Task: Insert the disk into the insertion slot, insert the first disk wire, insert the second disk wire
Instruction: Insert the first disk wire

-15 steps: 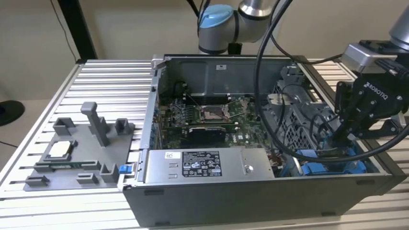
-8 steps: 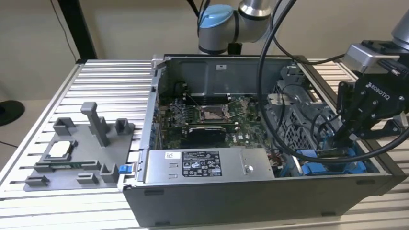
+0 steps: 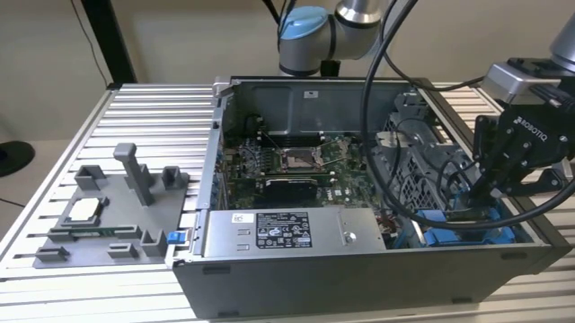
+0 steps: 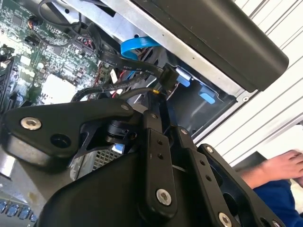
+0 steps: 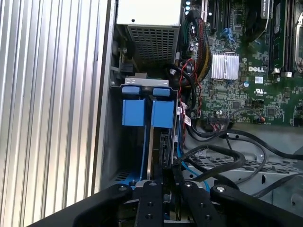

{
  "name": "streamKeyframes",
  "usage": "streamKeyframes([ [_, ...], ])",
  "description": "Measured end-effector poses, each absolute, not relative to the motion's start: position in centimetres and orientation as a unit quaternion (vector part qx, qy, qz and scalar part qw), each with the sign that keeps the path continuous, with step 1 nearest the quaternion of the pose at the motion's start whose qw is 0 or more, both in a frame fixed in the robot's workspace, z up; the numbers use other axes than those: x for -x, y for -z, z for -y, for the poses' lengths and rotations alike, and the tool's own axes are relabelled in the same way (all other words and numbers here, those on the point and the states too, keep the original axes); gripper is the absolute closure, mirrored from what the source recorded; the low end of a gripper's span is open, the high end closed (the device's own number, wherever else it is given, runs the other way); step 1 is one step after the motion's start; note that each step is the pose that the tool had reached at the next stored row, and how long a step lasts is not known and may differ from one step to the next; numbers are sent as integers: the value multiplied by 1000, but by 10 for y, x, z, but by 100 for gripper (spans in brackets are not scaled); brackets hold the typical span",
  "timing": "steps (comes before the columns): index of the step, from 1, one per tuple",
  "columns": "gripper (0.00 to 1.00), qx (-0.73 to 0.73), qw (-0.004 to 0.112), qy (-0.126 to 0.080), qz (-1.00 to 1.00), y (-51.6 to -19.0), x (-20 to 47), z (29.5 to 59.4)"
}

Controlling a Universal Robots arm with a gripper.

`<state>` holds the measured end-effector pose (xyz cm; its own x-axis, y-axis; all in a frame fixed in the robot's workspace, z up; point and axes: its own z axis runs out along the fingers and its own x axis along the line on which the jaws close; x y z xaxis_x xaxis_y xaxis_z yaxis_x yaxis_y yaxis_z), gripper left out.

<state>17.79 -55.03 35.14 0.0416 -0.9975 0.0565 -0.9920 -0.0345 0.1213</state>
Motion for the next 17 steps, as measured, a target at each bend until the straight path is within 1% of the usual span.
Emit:
streamKeyframes([
  [7, 100, -719, 61, 19, 692, -348, -177, 550],
  [17, 100, -719, 60, 18, 692, -345, -174, 550],
])
